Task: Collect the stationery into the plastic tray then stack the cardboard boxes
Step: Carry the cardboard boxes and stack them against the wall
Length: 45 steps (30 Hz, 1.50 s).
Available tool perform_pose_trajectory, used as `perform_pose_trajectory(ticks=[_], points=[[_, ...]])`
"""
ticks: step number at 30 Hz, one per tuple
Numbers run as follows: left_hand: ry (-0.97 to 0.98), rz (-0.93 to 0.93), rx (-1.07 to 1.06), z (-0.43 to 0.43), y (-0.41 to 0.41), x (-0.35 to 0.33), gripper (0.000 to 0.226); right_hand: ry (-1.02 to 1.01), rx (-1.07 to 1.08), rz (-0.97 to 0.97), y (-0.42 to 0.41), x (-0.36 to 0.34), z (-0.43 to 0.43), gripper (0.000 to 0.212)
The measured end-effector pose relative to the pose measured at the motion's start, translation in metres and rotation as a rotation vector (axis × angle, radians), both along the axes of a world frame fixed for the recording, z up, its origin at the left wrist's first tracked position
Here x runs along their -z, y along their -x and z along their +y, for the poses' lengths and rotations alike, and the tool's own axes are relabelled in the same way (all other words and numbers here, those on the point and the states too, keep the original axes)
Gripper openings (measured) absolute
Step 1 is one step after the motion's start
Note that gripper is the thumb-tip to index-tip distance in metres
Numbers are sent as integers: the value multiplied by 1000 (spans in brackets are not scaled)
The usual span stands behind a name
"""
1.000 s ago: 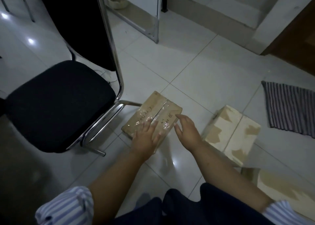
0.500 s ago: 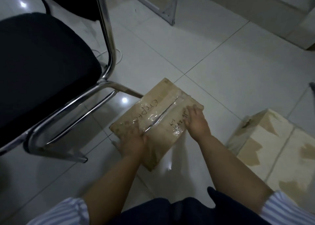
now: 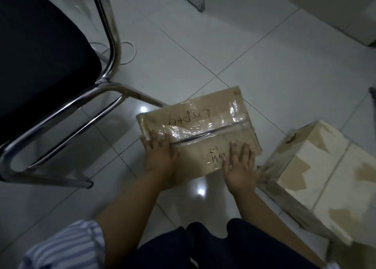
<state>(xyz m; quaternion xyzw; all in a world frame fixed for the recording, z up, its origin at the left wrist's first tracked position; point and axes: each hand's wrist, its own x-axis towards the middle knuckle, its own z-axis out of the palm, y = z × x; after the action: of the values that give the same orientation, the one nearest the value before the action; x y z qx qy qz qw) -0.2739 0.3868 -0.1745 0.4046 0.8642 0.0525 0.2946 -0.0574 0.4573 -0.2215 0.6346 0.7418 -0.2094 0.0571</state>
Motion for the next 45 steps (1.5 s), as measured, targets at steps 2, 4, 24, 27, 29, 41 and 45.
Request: perform_pose_trajectory(ticks=[2, 4, 24, 27, 29, 41, 45], points=[[-3, 12, 60, 5, 3, -3, 67, -8, 32, -7, -8, 1, -16, 57], [3, 23, 100, 11, 5, -4, 67, -28, 27, -14, -11, 0, -21, 58], [-76, 77, 117, 33, 44, 15, 57, -204, 202, 30, 34, -10, 89, 64], [-260, -65, -175, 30, 34, 18, 72, -93, 145, 114, 37, -8, 111, 67], [-263, -225, -386, 30, 25, 17, 81, -57, 150, 180, 39, -9, 113, 68], [-157, -297, -440, 5, -4, -69, 59, -22, 474, 270, -13, -88, 40, 47], [-138, -248, -400, -3, -25, -122, 64, 25, 622, 361, -34, -141, 22, 45]])
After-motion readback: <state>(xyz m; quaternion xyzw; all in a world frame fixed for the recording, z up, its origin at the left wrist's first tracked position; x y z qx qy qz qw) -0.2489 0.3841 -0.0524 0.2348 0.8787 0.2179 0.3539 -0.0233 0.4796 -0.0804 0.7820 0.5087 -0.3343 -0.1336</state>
